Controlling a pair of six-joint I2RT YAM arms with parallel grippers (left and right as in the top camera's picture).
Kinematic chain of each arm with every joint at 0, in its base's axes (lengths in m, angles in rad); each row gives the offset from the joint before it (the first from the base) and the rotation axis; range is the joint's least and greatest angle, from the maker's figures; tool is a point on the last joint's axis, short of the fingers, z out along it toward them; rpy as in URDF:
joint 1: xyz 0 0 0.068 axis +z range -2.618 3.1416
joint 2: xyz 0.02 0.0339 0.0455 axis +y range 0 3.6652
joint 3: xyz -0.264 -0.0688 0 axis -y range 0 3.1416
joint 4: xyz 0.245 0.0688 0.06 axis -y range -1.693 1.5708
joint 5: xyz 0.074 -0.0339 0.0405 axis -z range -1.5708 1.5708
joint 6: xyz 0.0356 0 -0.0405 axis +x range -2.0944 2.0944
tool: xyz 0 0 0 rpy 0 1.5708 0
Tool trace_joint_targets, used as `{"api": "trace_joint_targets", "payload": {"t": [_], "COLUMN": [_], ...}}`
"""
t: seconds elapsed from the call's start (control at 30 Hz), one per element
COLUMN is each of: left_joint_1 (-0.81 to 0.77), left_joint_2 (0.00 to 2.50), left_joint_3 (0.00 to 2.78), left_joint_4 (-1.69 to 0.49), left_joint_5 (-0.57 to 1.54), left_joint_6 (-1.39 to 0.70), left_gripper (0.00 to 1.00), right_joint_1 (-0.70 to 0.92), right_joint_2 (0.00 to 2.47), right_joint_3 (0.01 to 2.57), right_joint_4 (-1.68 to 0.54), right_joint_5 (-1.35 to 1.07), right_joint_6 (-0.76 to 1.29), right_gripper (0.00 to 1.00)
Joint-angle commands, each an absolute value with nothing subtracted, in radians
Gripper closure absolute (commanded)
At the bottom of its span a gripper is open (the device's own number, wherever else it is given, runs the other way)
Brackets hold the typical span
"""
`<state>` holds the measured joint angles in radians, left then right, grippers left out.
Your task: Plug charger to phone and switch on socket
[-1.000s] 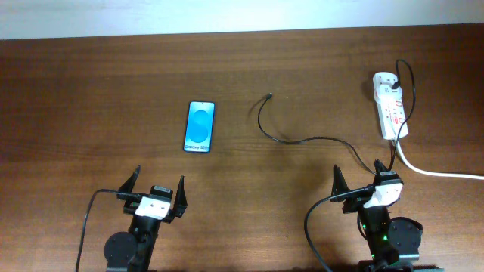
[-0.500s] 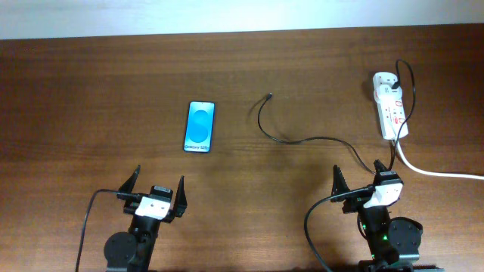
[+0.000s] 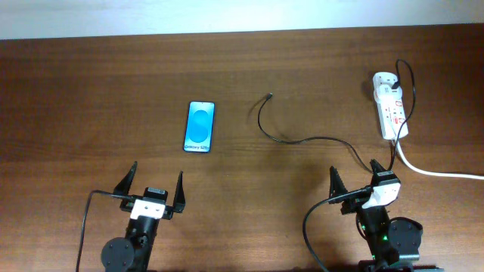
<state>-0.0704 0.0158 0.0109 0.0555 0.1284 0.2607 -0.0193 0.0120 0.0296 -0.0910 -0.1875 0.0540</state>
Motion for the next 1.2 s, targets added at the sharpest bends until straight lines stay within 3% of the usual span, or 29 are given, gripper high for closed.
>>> {"api": "trace_joint_targets", "payload": {"t": [0.0,0.3,0.5,0.7,1.0,1.17], "left_joint_1": [-0.064,-0.064,-0.064,-0.064,-0.064,-0.064], "left_joint_2": [0.012,0.091,0.294,0.66,1.276,1.58], "left_joint_3": [0.031,0.118,0.233,0.455,1.08,1.464], "left_joint_4": [0.055,0.017,0.013,-0.006,-0.372,-0.678], "left_joint_5": [0.189,0.303,0.353,0.384,0.408,0.404], "left_joint_6": [0.224,0.157,0.158,0.158,0.157,0.158], "left_gripper": [0.01,0.01,0.01,0.01,0.01,0.01], "right_joint_1": [-0.027,-0.027,-0.027,-0.027,-0.027,-0.027], "right_joint_2": [0.005,0.007,0.007,0.115,0.551,0.794], "right_joint_3": [0.025,0.083,0.128,0.226,0.625,0.888], "right_joint_4": [-0.07,-0.078,-0.101,-0.139,-0.32,-0.517], "right_joint_5": [-0.246,-0.363,-0.414,-0.415,-0.409,-0.406], "right_joint_6": [0.063,0.062,0.063,0.059,0.053,-0.101], "right_gripper": [0.02,0.02,0.02,0.02,0.02,0.02]}}
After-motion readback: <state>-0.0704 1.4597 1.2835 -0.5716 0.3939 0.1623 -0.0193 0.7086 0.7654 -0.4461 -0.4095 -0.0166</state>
